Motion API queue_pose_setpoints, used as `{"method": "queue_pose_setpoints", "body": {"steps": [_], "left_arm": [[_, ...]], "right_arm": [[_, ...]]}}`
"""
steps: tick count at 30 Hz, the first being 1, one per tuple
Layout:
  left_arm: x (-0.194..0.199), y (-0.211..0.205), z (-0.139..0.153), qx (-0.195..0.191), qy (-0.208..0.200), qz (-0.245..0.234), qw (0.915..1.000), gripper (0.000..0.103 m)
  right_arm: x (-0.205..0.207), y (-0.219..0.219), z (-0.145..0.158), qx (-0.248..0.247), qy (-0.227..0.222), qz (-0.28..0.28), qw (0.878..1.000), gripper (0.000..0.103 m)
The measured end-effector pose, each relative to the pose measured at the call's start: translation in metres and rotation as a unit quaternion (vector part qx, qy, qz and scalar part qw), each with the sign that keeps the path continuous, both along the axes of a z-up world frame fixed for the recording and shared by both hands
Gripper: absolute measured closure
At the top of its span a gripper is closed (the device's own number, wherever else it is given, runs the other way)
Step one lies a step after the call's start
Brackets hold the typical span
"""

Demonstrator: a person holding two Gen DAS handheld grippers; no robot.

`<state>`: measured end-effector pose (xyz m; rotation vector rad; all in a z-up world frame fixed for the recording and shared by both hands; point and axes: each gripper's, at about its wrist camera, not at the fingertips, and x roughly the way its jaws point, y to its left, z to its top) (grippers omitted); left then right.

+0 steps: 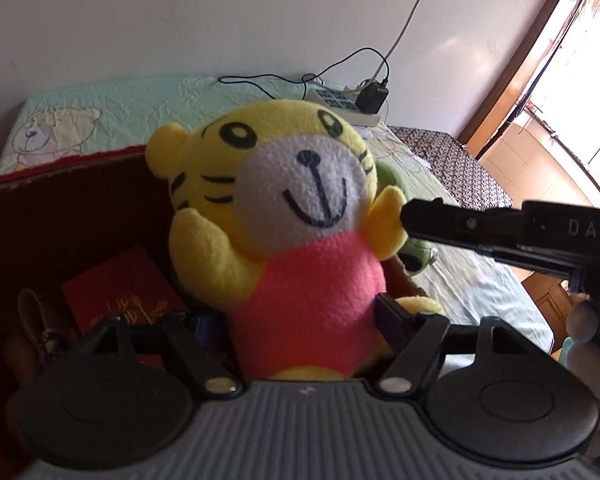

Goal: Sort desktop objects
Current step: 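Carry the tiger plush with the right gripper into the red box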

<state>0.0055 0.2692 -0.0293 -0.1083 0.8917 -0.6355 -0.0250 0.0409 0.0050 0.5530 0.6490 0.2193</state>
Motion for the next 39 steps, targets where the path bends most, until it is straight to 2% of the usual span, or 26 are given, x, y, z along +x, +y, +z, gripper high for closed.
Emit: {"method": "queue_pose_setpoints", "body": {"steps": [1, 3, 4, 7, 13, 15, 17, 21, 24, 27, 29, 31, 33, 35, 37, 39], "left_arm": [[-0.001, 0.0, -0.001, 0.003, 0.001, 0.003, 1.0, 0.024], [0.002, -0.001, -0.005, 0.014, 0.005, 0.006, 0.9999, 0.021], [0.004, -0.003, -0.007, 0.021, 0.006, 0.007, 0.9997, 0.02], [0.006, -0.005, -0.011, 0.045, 0.009, 0.01, 0.9989, 0.019], [0.001, -0.015, -0.009, 0.079, -0.013, 0.002, 0.9968, 0.014], [0.001, -0.017, -0.009, 0.083, -0.015, 0.003, 0.9964, 0.012], [0.001, -0.017, -0.009, 0.083, -0.013, 0.004, 0.9964, 0.012], [0.001, -0.018, -0.008, 0.087, -0.009, 0.011, 0.9961, 0.011], [-0.007, -0.015, -0.002, 0.096, -0.024, 0.023, 0.9949, 0.006], [-0.018, -0.007, 0.006, 0.096, -0.042, 0.042, 0.9937, 0.005], [-0.024, 0.002, 0.013, 0.081, -0.054, 0.055, 0.9937, 0.009], [-0.024, 0.003, 0.017, 0.067, -0.06, 0.051, 0.9947, 0.016], [-0.02, -0.003, 0.017, 0.075, -0.058, 0.045, 0.9945, 0.035], [-0.015, -0.013, 0.012, 0.093, -0.052, 0.038, 0.9936, 0.044], [-0.012, -0.019, 0.008, 0.108, -0.056, 0.037, 0.9919, 0.044], [-0.012, -0.019, 0.008, 0.109, -0.058, 0.033, 0.9918, 0.044]], "right_arm": [[0.001, 0.0, 0.0, -0.004, -0.005, -0.007, 1.0, 0.095], [0.005, -0.001, 0.001, -0.009, -0.016, -0.013, 1.0, 0.082], [0.008, -0.001, 0.0, -0.009, -0.015, -0.009, 1.0, 0.071], [0.016, 0.001, -0.004, -0.004, -0.014, 0.008, 1.0, 0.069], [0.039, 0.013, -0.01, -0.033, -0.015, 0.011, 0.999, 0.069], [0.044, 0.015, -0.012, -0.042, -0.014, 0.016, 0.999, 0.069], [0.047, 0.014, -0.013, -0.039, -0.01, 0.026, 0.999, 0.08], [0.04, 0.011, -0.009, -0.031, -0.014, 0.035, 0.999, 0.088], [0.03, 0.01, -0.004, -0.025, -0.018, 0.028, 0.999, 0.09], [0.02, 0.007, 0.003, -0.023, -0.028, 0.007, 0.999, 0.102], [0.013, 0.005, 0.01, -0.025, -0.04, -0.007, 0.999, 0.103], [0.01, 0.009, 0.017, -0.038, -0.05, -0.003, 0.998, 0.103], [0.011, 0.012, 0.018, -0.048, -0.053, -0.006, 0.997, 0.102], [0.017, 0.007, 0.012, -0.041, -0.049, -0.012, 0.998, 0.093], [0.024, 0.003, 0.004, -0.027, -0.041, -0.012, 0.999, 0.082], [0.031, 0.0, -0.003, -0.022, -0.033, -0.006, 0.999, 0.079]]}}
